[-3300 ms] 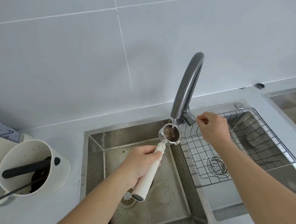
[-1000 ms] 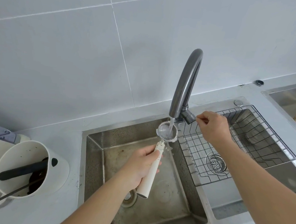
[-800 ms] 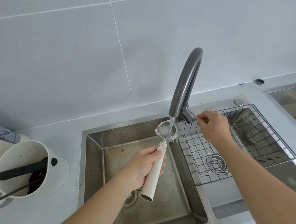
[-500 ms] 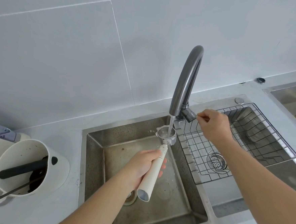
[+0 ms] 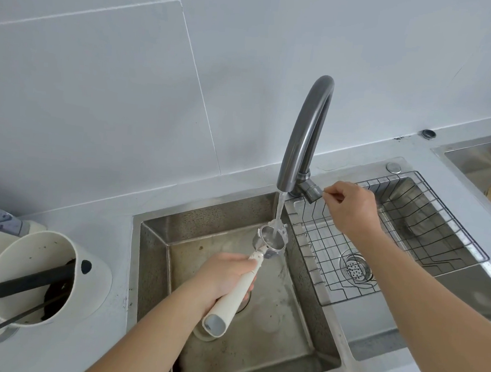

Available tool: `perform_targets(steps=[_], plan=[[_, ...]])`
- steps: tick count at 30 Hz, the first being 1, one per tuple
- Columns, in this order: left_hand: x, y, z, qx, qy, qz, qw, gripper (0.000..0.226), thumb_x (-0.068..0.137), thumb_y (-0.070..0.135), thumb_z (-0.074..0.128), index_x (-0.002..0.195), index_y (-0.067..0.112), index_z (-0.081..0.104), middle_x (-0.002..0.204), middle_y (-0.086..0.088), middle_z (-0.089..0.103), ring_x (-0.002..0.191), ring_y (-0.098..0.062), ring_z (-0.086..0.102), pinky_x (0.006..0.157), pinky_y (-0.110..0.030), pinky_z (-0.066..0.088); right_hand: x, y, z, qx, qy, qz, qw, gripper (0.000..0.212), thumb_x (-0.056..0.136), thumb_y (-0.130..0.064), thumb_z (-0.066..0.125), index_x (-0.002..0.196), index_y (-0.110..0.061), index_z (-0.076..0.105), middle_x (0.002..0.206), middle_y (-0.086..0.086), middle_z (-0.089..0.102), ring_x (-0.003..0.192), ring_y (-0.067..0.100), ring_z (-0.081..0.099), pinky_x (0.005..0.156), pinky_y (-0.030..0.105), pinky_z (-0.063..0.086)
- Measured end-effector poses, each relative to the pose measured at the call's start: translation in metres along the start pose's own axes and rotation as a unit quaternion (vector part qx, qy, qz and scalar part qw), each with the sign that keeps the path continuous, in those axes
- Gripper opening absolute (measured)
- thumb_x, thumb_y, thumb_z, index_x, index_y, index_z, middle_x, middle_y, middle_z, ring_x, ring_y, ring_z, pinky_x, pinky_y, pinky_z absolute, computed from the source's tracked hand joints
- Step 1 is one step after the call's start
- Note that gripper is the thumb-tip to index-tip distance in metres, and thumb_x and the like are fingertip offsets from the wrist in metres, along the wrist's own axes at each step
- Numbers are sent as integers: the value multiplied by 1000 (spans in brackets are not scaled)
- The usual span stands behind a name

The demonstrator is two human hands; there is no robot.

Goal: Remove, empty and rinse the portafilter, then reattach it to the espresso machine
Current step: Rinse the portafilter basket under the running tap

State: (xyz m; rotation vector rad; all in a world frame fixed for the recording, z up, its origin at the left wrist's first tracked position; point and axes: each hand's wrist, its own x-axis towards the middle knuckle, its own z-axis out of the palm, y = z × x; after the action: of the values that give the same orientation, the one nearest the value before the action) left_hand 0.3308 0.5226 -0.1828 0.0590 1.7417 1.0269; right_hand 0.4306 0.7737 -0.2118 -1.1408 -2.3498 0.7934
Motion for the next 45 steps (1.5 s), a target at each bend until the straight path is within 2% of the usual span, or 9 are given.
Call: perform_targets(steps=[9, 15, 17, 20, 22, 25, 30, 37, 45], plan=[[-3, -1, -2, 140, 54, 129, 980, 17, 89, 23, 64, 95, 40, 66, 97, -7, 70, 63, -25, 63, 51, -30, 54, 0, 0, -2, -3, -4, 6, 1000, 12, 91, -15, 64, 91, -9, 75, 81, 5, 72, 76, 21, 65, 68, 27, 50], [-2, -7, -6, 113, 76, 174, 975, 32, 91, 24, 62, 87, 55, 65, 95, -6, 69, 68, -22, 62, 56, -33, 54, -1, -1, -2, 6, -4, 9, 1000, 12, 91, -15, 65, 91, -9, 75, 81, 5, 72, 77, 23, 66, 71, 32, 56], [0, -10, -6, 74, 74, 167, 980, 30, 92, 23, 61, 91, 53, 67, 94, -8, 69, 67, -22, 63, 60, -37, 56, -1, -1, -3, 8, -2, 8, 1000, 12, 91, -15, 65, 91, -9, 75, 81, 5, 72, 77, 23, 67, 73, 33, 57], [5, -17, -4, -1, 59, 140, 988, 27, 93, 21, 61, 96, 45, 72, 86, -7, 70, 73, -25, 64, 74, -53, 58, -1, 0, -2, 16, -2, 14, 1000, 10, 90, -15, 66, 89, -10, 75, 78, 4, 71, 75, 23, 67, 72, 35, 58], [7, -20, -2, -45, 43, 116, 991, 26, 94, 21, 62, 94, 43, 74, 81, -3, 71, 76, -25, 65, 78, -53, 57, -1, -1, -2, 19, -2, 18, 1000, 9, 90, -15, 67, 88, -11, 75, 78, 3, 70, 74, 23, 67, 71, 34, 58], [9, -23, 2, -94, 24, 89, 991, 22, 94, 21, 61, 94, 37, 76, 77, 0, 72, 75, -22, 68, 73, -44, 58, -1, -1, -2, 22, -3, 21, 1000, 9, 90, -15, 67, 89, -12, 75, 77, 3, 70, 73, 23, 66, 70, 34, 58], [7, -21, 9, -172, -3, 53, 984, 13, 94, 19, 63, 101, 18, 73, 92, -9, 70, 70, -21, 66, 58, -33, 53, -1, 0, -1, 24, -1, 22, 999, 9, 90, -16, 67, 89, -12, 76, 78, 4, 71, 74, 23, 67, 71, 35, 58], [4, -12, 14, -195, -25, 11, 981, 24, 96, 19, 58, 109, 2, 68, 73, -10, 68, 48, -17, 60, 43, -26, 49, -1, 0, -1, 27, -2, 26, 999, 10, 90, -16, 67, 90, -11, 75, 78, 4, 71, 74, 23, 67, 70, 35, 59], [8, -11, 20, -221, -32, -21, 975, 25, 96, 16, 56, 114, 0, 64, 78, -10, 74, 55, -17, 62, 44, -27, 49, -2, 0, -1, 30, 1, 19, 999, 10, 90, -15, 67, 90, -10, 75, 79, 4, 72, 76, 23, 68, 72, 37, 60]])
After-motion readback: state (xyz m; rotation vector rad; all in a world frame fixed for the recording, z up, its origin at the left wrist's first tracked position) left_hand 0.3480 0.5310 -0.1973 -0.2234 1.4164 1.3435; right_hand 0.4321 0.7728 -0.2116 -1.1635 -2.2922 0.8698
